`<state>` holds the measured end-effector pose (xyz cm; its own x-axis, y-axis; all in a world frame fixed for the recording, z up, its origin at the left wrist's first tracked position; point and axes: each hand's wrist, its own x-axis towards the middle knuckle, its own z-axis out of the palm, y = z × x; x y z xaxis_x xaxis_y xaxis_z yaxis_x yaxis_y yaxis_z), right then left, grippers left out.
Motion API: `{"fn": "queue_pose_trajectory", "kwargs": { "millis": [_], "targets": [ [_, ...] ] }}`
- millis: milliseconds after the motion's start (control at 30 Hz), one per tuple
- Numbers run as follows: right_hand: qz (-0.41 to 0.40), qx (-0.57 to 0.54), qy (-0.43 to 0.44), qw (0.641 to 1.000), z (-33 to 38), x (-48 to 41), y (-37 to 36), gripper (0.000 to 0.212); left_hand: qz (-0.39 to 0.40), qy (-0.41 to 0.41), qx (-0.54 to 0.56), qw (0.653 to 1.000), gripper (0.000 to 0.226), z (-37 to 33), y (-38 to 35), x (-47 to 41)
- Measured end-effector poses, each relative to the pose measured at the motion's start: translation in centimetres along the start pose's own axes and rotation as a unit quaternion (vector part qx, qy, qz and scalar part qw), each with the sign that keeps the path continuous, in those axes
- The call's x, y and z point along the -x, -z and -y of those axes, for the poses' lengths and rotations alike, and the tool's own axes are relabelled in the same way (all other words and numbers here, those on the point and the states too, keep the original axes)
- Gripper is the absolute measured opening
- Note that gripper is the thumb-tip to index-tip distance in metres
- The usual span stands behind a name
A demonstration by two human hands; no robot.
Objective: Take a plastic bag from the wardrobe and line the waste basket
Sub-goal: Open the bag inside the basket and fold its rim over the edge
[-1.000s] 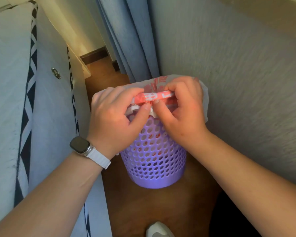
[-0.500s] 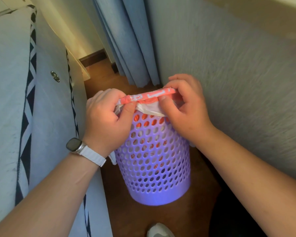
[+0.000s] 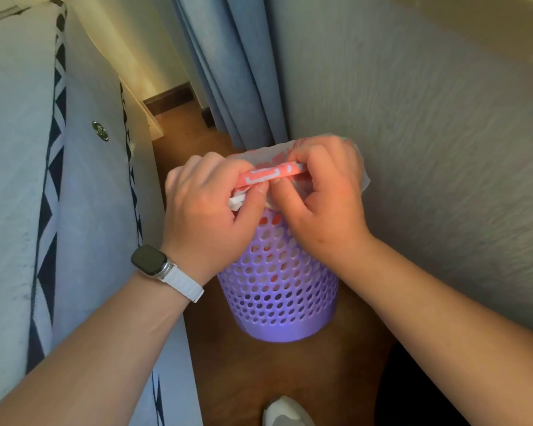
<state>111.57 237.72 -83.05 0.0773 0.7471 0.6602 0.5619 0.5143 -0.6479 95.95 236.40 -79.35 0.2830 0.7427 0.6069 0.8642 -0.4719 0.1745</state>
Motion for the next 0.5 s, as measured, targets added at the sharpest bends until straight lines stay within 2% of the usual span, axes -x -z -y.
{"fn": "queue_pose_trajectory", "kwargs": {
  "millis": [300,500],
  "targets": [
    [0.046,-0.057,0.009,0.997,-2.1,-0.4,0.6,0.031,-0.01,0.038,0.018,0.999,0.026,1.1,-0.1,0.0],
    [0.003,-0.065,-0.026,0.998,-2.5,-0.6,0.8,0.018,-0.025,0.063,0.062,0.996,0.024,1.2,-0.1,-0.2]
  ]
}}
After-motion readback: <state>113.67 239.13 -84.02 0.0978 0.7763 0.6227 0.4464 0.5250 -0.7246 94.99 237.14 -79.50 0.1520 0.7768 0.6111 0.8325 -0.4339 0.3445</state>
